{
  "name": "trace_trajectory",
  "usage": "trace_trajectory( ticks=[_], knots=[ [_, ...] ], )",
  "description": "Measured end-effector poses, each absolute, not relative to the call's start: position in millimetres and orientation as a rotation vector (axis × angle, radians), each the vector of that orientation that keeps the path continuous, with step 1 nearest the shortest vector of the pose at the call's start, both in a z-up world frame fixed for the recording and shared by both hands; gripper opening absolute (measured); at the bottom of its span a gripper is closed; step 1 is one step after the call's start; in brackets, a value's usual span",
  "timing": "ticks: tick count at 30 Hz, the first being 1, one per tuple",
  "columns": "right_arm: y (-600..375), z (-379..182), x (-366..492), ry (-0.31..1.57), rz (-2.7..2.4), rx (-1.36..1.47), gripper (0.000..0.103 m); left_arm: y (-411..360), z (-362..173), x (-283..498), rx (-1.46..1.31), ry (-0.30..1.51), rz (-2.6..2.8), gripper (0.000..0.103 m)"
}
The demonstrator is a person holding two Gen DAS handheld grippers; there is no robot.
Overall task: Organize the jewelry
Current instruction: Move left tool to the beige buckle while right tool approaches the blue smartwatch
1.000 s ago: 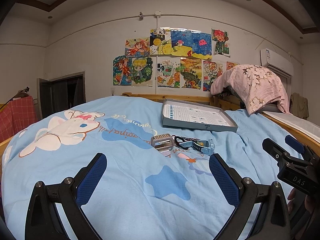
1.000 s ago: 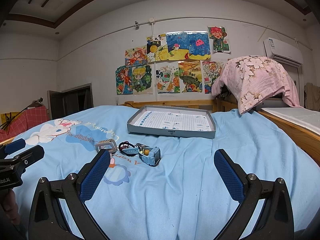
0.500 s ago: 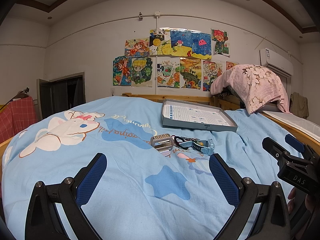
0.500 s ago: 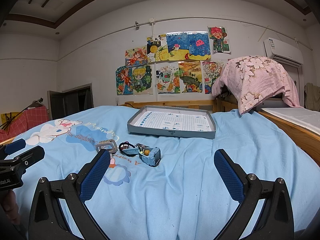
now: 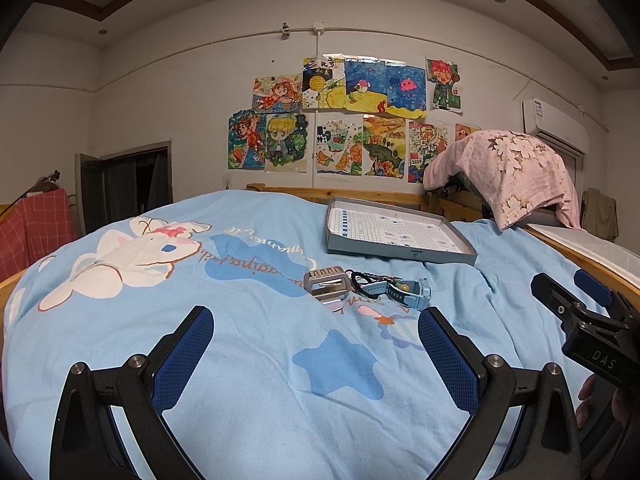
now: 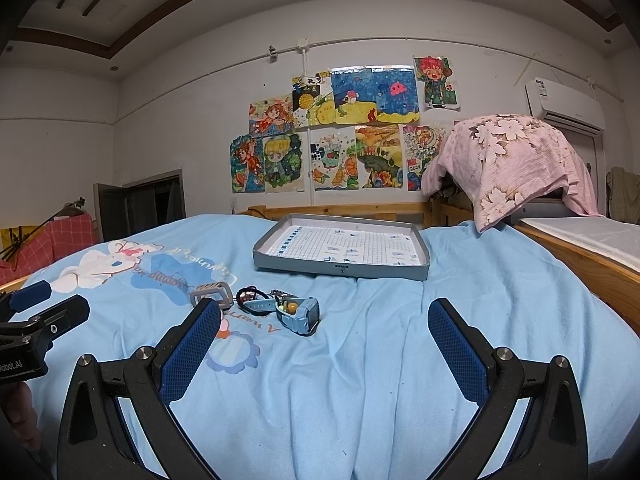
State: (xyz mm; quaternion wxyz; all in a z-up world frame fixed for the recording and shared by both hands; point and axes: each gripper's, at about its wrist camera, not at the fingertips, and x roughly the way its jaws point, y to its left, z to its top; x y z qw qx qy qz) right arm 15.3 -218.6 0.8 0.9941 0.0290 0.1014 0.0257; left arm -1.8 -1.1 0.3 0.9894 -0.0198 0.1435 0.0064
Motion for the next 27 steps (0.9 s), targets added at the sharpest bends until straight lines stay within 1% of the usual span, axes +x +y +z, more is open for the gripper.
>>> trace_trajectory(
  ticks=[3, 5, 8, 14, 20, 27],
  knots=[
    [-218.9, 2.2, 14.2, 0.197, 0.061, 0.063, 0.102, -3.4, 2.3, -4.8, -0.048, 0.290, 0.017, 0.103],
    [-218.5, 4.6, 13.1, 0.191, 0.059, 0.059, 0.102, 5.1, -1.7, 5.9, -0.052, 0.296, 0.016, 0.103],
    [-216.6, 6.4, 14.4, 0.199, 0.064, 0.059, 0.102, 18.2, 7.2, 14.3, -0.052, 0.312, -0.001, 0.103],
    [-223.4, 15.8, 37.5, 0.246, 0.125, 0.087, 0.102, 30.6, 12.0, 57.9, -0.042, 0.357, -0.024, 0.103],
    [-237.2, 23.7, 83.4, 0.311, 0.171, 0.092, 0.102, 31.2, 8.2, 105.8, 0.035, 0.402, -0.036, 0.103],
    [-241.4, 14.4, 151.5, 0.395, 0.233, 0.158, 0.102, 36.7, -1.1, 160.3, 0.023, 0.479, -0.110, 0.103]
  ],
)
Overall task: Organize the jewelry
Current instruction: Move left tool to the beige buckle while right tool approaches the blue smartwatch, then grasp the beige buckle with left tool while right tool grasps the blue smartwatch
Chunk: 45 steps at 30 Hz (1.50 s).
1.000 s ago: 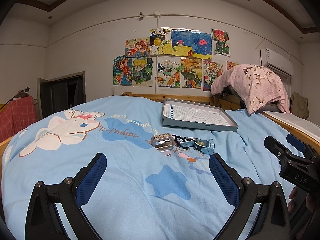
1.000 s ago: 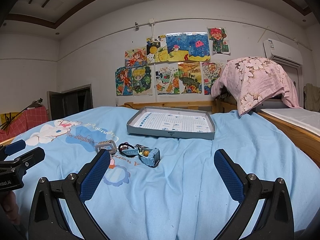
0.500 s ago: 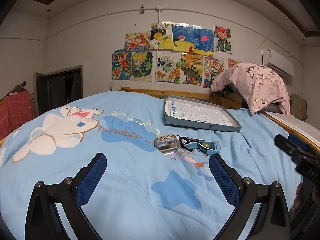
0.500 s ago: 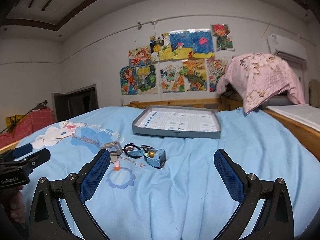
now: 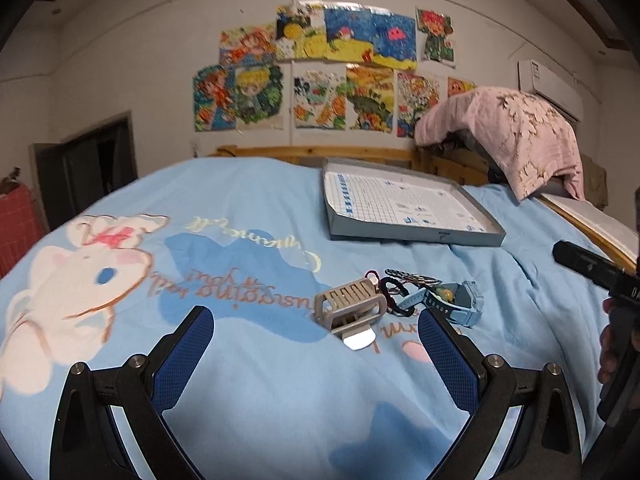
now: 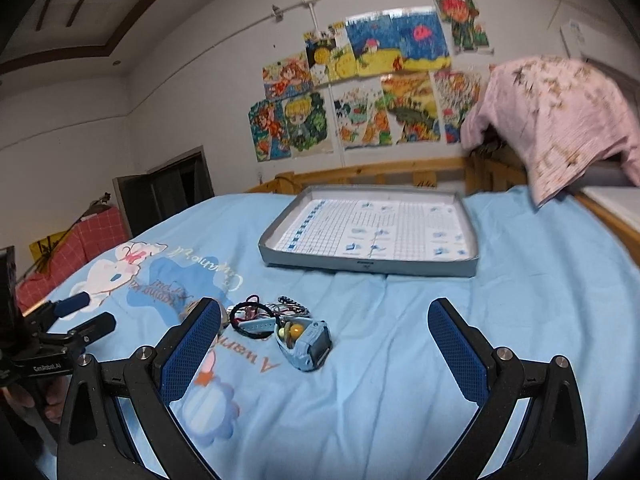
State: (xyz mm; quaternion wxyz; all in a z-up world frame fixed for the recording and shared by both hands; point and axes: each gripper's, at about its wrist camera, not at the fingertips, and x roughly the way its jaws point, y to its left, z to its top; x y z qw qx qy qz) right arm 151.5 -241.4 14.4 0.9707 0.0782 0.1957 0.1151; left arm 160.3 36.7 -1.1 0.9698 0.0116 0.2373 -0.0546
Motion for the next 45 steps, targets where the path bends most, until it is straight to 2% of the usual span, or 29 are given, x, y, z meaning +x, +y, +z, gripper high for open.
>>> trace_trajectory(
  ticks=[8, 15, 20, 23, 25, 28, 31, 37, 45],
  knots=[
    [-218.4, -18.8, 205.1, 0.532, 0.364, 0.093, 0.102, 16.7, -20.3, 212.7, 0.198, 0.547, -0.195, 0.103],
    [-200.1, -40.6, 224.8, 0.602, 0.375, 0.036, 0.100, 28.3, -36.9, 240.4, 0.127, 0.599, -0.255, 0.088],
    [-189.4, -49.9, 233.9, 0.629, 0.373, 0.025, 0.093, 29.1, -47.6, 253.9, 0.103, 0.626, -0.302, 0.078],
    [-181.3, -55.5, 241.0, 0.651, 0.376, 0.006, 0.083, 25.4, -53.8, 258.9, 0.108, 0.651, -0.344, 0.066],
    [-176.4, -59.3, 245.2, 0.669, 0.384, -0.004, 0.078, 23.5, -56.9, 259.3, 0.108, 0.661, -0.359, 0.051],
    [-173.0, -61.8, 244.5, 0.681, 0.393, -0.018, 0.072, 23.0, -57.0, 255.2, 0.100, 0.649, -0.379, 0.043],
    [-171.5, -59.8, 240.9, 0.667, 0.396, -0.027, 0.071, 26.1, -55.5, 247.1, 0.084, 0.626, -0.392, 0.036],
    [-166.8, -63.5, 240.9, 0.679, 0.410, -0.063, 0.070, 24.9, -52.6, 238.2, 0.083, 0.608, -0.408, 0.031],
    [-170.0, -63.4, 240.4, 0.676, 0.372, -0.056, 0.047, 14.3, -46.9, 222.4, 0.100, 0.592, -0.397, 0.029]
  ],
)
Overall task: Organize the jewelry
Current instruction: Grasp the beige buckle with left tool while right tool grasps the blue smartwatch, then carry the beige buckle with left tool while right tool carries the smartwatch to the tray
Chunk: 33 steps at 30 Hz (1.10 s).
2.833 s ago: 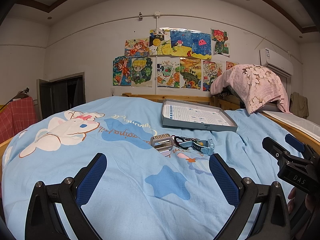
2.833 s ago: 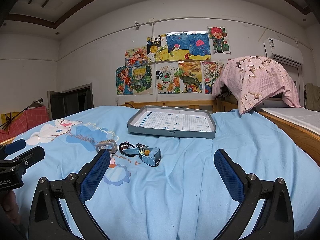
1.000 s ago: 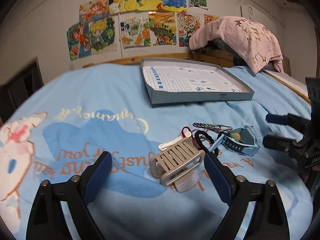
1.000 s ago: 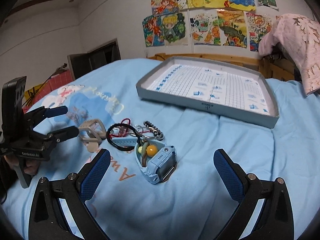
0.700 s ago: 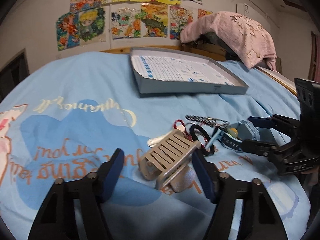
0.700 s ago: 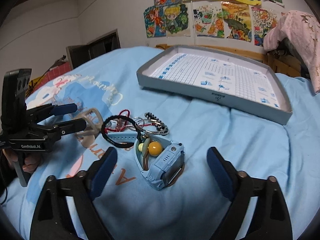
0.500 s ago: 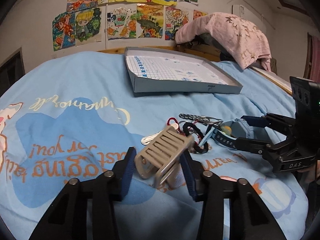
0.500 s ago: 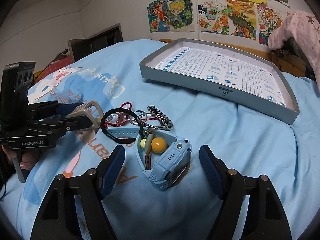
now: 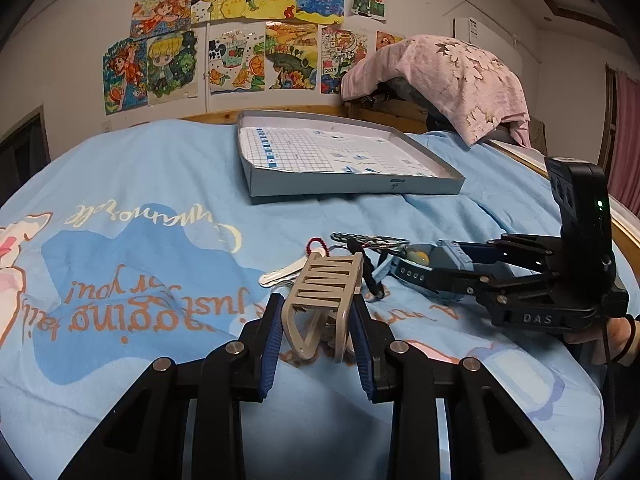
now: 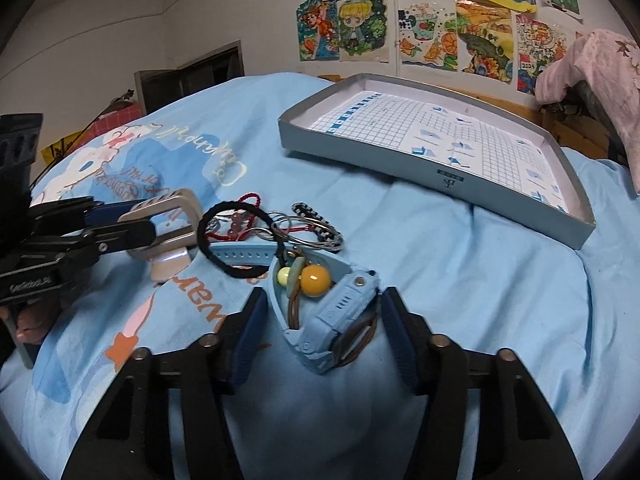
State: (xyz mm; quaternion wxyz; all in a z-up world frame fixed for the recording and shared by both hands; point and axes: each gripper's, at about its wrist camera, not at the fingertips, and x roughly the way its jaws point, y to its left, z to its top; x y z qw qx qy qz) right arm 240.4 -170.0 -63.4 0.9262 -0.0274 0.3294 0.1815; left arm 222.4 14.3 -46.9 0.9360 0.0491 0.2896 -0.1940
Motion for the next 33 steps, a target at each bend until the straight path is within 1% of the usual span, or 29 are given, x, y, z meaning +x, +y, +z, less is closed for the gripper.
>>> trace_trajectory(
  ticks=[2, 4, 14, 21, 33],
  knots=[
    [-172.7, -63.4, 240.0, 0.671, 0.369, -0.047, 0.042, 13.1, -45.9, 218.6, 0.103, 0.584, -0.393, 0.028],
    [-175.5, -62.8, 238.8, 0.669, 0.373, -0.030, 0.041, 13.0, -45.1, 215.3, 0.097, 0.581, -0.395, 0.028],
    [-190.3, -56.6, 217.1, 0.676, 0.394, 0.070, 0.041, 22.8, -40.4, 190.5, 0.034, 0.551, -0.376, 0.028],
    [-175.2, -43.1, 204.8, 0.617, 0.254, -0.146, 0.040, 23.2, -40.2, 187.8, 0.029, 0.546, -0.360, 0.028],
    [-188.8, -24.9, 199.6, 0.489, 0.221, -0.096, 0.040, 24.6, -37.2, 186.7, 0.016, 0.520, -0.352, 0.028]
  ],
)
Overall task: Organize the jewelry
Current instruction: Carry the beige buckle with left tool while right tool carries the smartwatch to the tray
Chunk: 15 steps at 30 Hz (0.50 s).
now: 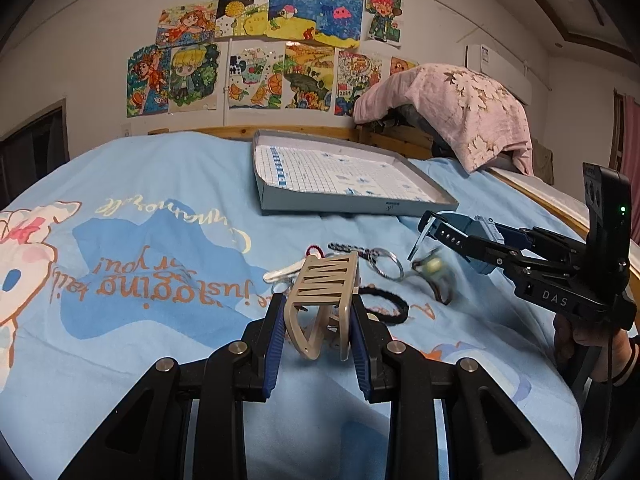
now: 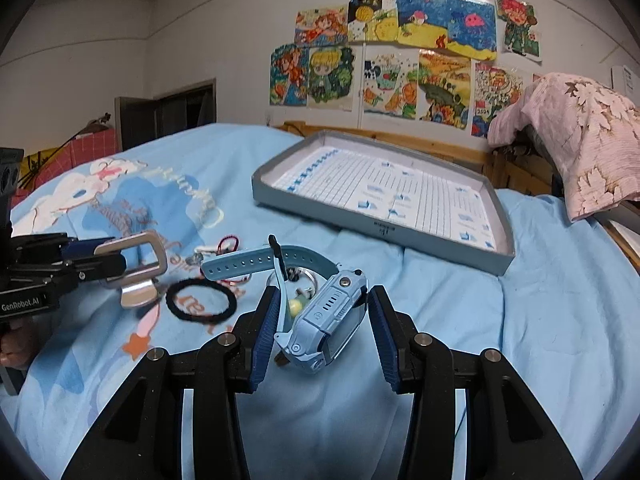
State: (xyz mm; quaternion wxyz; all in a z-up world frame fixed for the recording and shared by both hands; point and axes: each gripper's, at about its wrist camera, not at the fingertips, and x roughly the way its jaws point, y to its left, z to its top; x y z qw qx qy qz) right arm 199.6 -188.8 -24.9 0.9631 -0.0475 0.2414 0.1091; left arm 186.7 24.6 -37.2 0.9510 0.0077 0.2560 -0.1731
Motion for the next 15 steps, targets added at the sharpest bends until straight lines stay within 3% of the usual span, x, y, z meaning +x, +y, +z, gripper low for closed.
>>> trace_trajectory(
  ticks=[8, 15],
  knots=[
    [-196.0, -12.1, 209.3, 0.415, 0.188, -0.056, 0.040, 10.7, -3.5, 230.9, -0.008, 0.502, -0.282, 0.028],
    [-218.4, -2.7, 266.9, 0.384, 0.165, 0.043, 0.040, -27.0, 21.3, 306.7, -0.037, 0.460, -0.249, 0.028]
  ],
)
